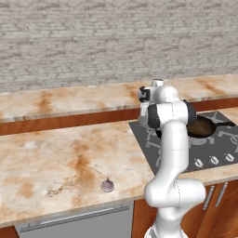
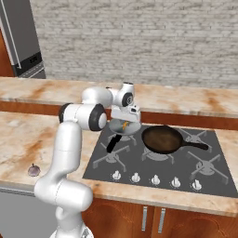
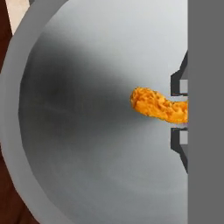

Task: Place both pans onto different burners. Then place the garlic and the shrimp on different pans.

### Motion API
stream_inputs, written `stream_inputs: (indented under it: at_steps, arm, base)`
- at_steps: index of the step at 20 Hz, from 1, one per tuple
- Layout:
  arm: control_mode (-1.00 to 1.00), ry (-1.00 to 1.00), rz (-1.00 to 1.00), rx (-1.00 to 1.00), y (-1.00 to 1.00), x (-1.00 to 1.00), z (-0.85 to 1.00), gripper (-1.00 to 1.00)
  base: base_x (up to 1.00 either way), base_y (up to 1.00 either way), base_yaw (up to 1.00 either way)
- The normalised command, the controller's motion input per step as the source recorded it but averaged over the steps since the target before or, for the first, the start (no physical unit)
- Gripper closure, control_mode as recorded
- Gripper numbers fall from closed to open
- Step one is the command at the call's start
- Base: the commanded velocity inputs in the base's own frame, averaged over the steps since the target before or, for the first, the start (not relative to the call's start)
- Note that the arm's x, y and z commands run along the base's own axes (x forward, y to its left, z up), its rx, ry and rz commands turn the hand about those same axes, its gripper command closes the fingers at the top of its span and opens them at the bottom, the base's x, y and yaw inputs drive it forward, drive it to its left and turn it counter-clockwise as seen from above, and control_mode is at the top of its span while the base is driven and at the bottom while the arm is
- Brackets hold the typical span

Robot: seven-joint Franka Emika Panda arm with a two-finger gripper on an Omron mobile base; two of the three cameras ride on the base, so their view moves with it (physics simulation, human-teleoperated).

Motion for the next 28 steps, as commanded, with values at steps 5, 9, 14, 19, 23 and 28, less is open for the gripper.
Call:
stream_inputs:
  at_steps: [5,9,14,19,23,28]
  arm:
    - [-1.0,0.0,0.0,0.0,0.0,0.01,0.06,-1.0]
    - [-1.0,0.0,0.0,0.0,0.07,0.0,0.61,-1.0]
    - [-1.0,0.0,0.0,0.0,0.47,-0.55,0.29,-1.0]
    - [-1.0,0.0,0.0,0.0,0.66,-0.9,0.3,-1.0]
    - [-1.0,0.0,0.0,0.0,0.64,-1.0,0.17,-1.0]
    - [-1.0,0.0,0.0,0.0,0.71,-1.0,0.0,-1.0]
  base:
    - [0.0,0.0,0.0]
    - [0.0,0.0,0.0]
    - [0.0,0.0,0.0]
    - [0.0,0.0,0.0]
    - [0.0,0.0,0.0]
    - [0.0,0.0,0.0]
